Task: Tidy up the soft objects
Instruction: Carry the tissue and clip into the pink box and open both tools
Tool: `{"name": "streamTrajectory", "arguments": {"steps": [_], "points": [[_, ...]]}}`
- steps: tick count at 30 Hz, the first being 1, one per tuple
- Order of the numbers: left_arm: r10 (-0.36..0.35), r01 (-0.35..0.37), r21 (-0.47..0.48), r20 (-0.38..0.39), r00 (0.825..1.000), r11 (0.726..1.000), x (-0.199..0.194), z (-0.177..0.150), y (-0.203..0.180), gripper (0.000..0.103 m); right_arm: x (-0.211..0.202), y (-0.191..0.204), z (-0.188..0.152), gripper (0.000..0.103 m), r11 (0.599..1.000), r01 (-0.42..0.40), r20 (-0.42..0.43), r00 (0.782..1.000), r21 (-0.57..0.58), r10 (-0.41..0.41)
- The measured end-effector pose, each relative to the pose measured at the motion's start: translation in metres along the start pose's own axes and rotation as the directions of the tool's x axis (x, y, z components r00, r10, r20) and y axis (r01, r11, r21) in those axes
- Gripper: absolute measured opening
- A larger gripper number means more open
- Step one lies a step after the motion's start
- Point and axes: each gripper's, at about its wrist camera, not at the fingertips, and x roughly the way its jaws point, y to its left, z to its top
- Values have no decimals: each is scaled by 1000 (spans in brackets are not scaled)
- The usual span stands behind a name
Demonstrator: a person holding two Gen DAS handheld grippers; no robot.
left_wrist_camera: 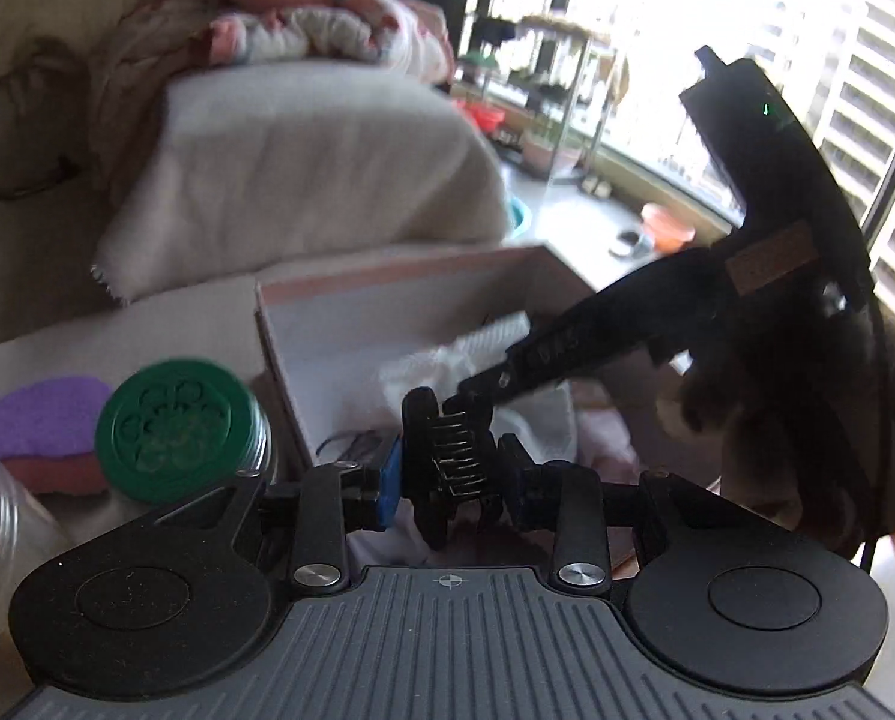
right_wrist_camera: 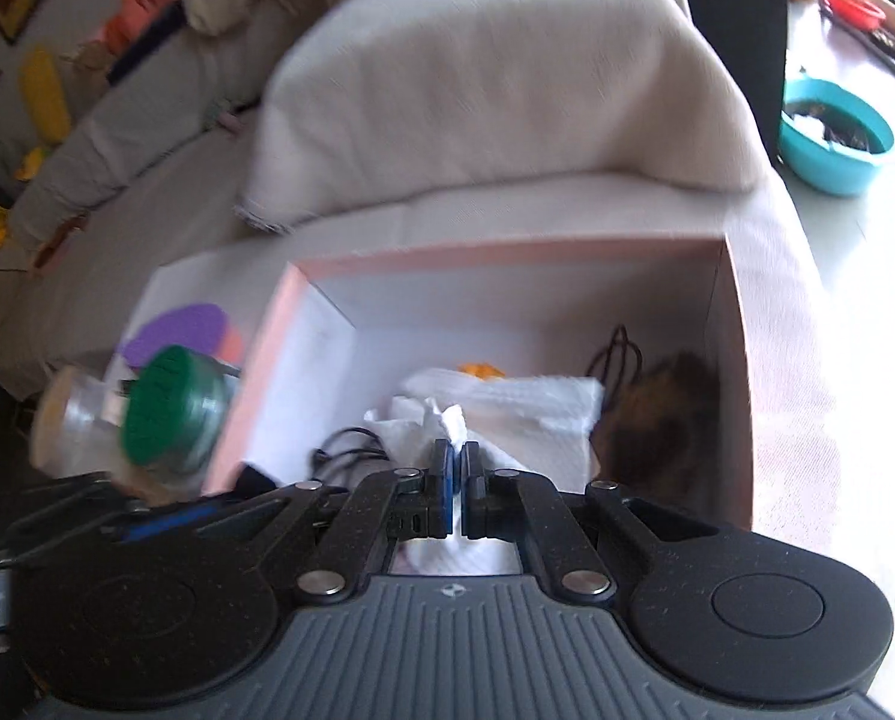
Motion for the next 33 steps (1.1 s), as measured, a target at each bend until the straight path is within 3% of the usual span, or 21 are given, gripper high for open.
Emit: {"name": "streamTrajectory", "arguments": {"steps": [2,5,9,10,11,14,16,18,22,28,31,33], "points": [[11,-8,55,-49,999,998,5,-9,-6,38,2,-1,-2,2,1000,4,-1,1000,1,-4],[21,-22,129,11,1000,991,1,-11,-15,38,-8,1,-5,8,1000,7,4,1000,-12,-7],[-45,35,65,157,987,997,-18,0,-2,38,-42,10,-12,41,997,39,87,996,-73,-33],[-59,48,69,170,984,996,-22,3,1,38,-55,13,-13,42,994,55,126,991,-94,-42],[-74,64,70,156,985,996,-23,6,3,38,-66,17,-15,45,990,74,165,985,-116,-54],[-157,157,-15,17,987,987,-9,13,17,39,-95,26,-19,53,978,138,266,959,-154,-93],[-99,99,0,-33,995,995,-2,9,16,38,-107,32,-19,55,975,165,306,945,-149,-113],[-66,66,87,-4,998,994,-3,2,7,38,-114,35,-18,55,976,161,317,942,-147,-107],[-144,149,189,-40,989,971,-6,-9,-13,39,-114,45,-20,56,975,148,299,950,-167,-93],[-61,28,326,91,994,945,-14,-21,-27,39,-69,57,-23,56,985,31,102,995,-170,-14],[-15,-47,368,166,986,929,-20,-23,-26,41,-48,48,-26,56,988,76,45,996,-137,-71],[-12,-59,358,193,981,932,-25,-22,-22,40,-40,40,-28,56,984,123,35,992,-126,-119]]}}
